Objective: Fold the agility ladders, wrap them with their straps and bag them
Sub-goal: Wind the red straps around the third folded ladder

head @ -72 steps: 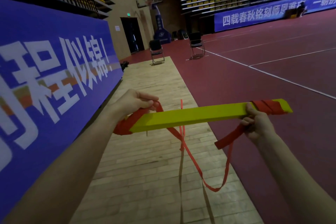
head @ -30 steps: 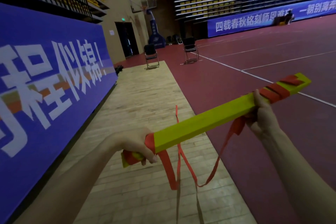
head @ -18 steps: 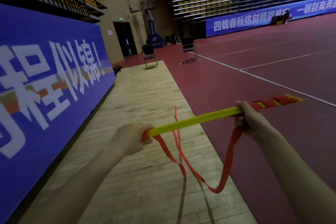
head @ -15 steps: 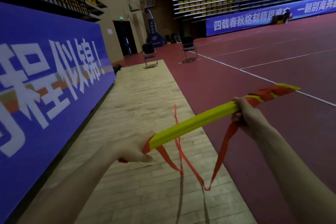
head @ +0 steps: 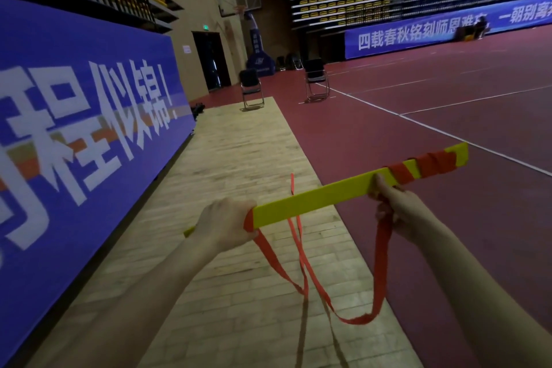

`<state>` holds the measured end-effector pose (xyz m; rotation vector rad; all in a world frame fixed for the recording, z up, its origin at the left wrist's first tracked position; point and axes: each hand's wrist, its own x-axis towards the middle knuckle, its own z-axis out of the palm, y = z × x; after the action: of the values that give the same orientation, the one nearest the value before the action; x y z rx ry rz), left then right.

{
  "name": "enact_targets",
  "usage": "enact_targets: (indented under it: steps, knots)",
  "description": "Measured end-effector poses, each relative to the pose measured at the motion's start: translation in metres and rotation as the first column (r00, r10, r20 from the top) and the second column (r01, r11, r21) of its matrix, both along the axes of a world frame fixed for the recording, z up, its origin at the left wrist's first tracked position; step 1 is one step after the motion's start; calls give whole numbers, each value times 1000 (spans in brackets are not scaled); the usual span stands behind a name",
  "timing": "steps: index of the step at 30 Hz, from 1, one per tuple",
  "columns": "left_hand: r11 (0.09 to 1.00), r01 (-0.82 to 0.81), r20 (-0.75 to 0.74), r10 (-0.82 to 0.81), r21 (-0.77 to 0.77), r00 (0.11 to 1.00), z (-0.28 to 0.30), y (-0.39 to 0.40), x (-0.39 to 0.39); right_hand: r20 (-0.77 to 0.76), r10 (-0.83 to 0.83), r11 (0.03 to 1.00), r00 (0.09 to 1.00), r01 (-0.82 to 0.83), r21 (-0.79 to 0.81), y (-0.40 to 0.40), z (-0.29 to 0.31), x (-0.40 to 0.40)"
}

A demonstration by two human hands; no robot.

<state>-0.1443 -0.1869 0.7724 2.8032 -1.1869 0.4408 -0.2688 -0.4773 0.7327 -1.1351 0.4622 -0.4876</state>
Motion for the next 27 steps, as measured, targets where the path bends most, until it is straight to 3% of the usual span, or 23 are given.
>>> enact_targets:
  steps: [2,4,6,7,9,11,12,14,17,19,21,23,24,27]
  knots:
    - [999,37,-40,-37,-20,999,-2,-7,-4,112,-34,977,993,9,212,7,9,5]
    - [999,49,-101,-50,-11,994,0,-8,-9,163,-37,962,986,-9,275,11,23,6]
    - [991,109,-405,-132,-80,905,3,-7,-12,256,-49,957,965,-28,288,13,31,5]
    - [985,129,-616,-174,-118,769,5,-8,-16,313,-58,956,948,-37,290,14,33,4]
    - [975,139,-909,-213,-173,360,7,-12,-28,387,-50,958,921,-66,280,14,34,2]
    - [947,105,-950,-309,-303,44,2,-19,-34,403,-16,965,915,-92,247,15,35,1]
    - [932,86,-935,-353,-353,-10,-1,-22,-36,398,4,969,918,-101,225,15,34,1]
    - [929,72,-927,-367,-362,79,-6,-29,-35,342,25,980,939,-91,179,9,31,3]
    - [953,72,-868,-297,-293,398,-13,-37,-30,111,19,999,994,-22,30,-7,21,0]
    - [973,140,-688,-229,-183,689,-16,-38,-23,-19,42,996,999,-44,-84,-17,13,-3]
    - [987,162,-383,-158,-22,910,-18,-36,-20,-88,26,994,996,-35,-105,-22,7,-5]
    - [991,104,-110,-94,86,990,-16,-37,-25,-104,-17,999,994,14,-32,-21,3,-4]
    - [991,101,-41,-98,92,994,-14,-38,-29,-90,-42,999,995,45,27,-20,1,-3]
    - [983,145,-118,-132,110,984,-9,-38,-28,37,-67,981,997,59,183,-13,0,-2]
